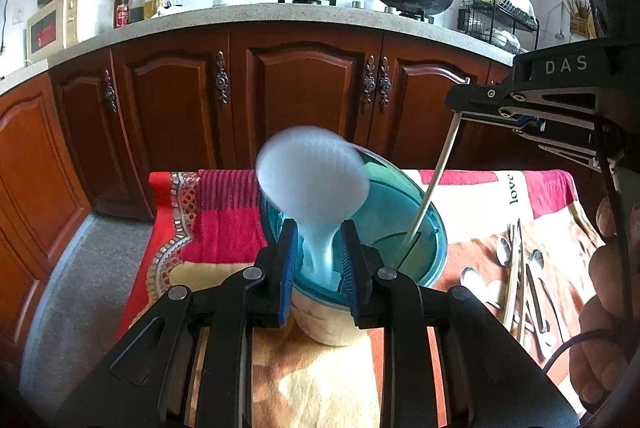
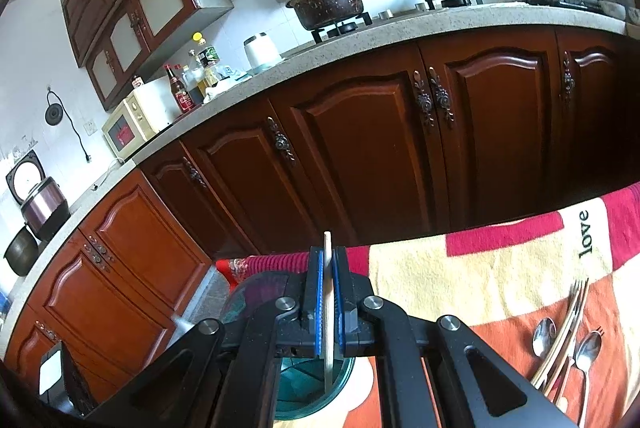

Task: Organize utensils
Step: 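Lower the chopstick into the cup with the right tool while the left tool releases the paddle, then withdraw both open tools from the cup back toward the remaining utensils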

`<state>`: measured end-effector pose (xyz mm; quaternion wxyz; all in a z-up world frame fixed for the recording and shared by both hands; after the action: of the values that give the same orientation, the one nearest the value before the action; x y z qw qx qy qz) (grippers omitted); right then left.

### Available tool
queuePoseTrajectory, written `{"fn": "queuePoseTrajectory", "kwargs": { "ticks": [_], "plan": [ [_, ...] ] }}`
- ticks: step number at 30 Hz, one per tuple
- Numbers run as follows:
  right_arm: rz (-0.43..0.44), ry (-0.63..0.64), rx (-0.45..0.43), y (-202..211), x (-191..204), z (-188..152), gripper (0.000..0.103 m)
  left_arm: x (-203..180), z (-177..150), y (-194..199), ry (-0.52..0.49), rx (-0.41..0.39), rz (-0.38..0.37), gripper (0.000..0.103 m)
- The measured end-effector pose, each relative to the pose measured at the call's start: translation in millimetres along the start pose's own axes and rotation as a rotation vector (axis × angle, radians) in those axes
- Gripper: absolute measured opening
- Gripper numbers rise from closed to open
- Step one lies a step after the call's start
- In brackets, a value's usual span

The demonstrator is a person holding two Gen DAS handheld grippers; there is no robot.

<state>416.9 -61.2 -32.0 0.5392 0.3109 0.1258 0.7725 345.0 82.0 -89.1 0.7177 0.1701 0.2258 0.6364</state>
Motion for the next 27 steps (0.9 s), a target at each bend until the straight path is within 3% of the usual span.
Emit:
{"fn": "queuePoseTrajectory", "kwargs": {
  "ticks": [2, 4, 7, 15, 20, 22, 25, 27],
  "plan": [
    [0.003, -0.010, 0.005, 2.6, -2.1, 0.6, 0.004, -1.8, -0.5, 3.4, -0.007, 0.002, -0.002, 0.029],
    [0.007, -0.020, 0.011, 5.4, -4.1, 0.0, 0.012, -3.0, -0.5, 7.1, -0.013, 0.000, 0.014, 0.040],
    [0.001, -0.022, 0.008, 12.7, -6.9, -0.7, 0.027, -3.5, -1.5, 11.1, -0.010, 0.006, 0.023, 0.040],
    [-0.012, -0.035, -0.020, 52.2, -14.1, 2.0, 0.030, -9.4, 0.8, 44.2, -0.017, -0.001, 0.044, 0.040],
    [-0.038, -0.049, -0.059, 96.1, -23.5, -1.4, 0.047, -26.1, 0.5, 74.6, -0.029, -0.009, 0.042, 0.042],
    [-0.057, -0.038, -0.077, 115.5, -25.8, -5.4, 0.054, -34.8, -1.7, 88.4, -0.037, -0.018, 0.048, 0.051],
    [-0.116, -0.008, -0.118, 149.5, -30.8, -14.5, 0.069, -50.6, -7.4, 108.9, -0.048, -0.028, 0.048, 0.055],
    [-0.152, 0.020, -0.141, 171.3, -32.8, -22.0, 0.074, -61.2, -12.2, 121.0, -0.053, -0.026, 0.049, 0.059]
  ]
}}
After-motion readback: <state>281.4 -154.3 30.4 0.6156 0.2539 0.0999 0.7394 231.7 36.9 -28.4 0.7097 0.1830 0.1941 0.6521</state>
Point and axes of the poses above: each gripper's, at about its wrist camera, not at the fingertips, and y roughly against the way its jaws point, x to its left, z to its top, the point moved 5 cm from there along -y, roughly the way its jaws point, and after that the axes turned 2 degrees about y, right-handed, at the moved point
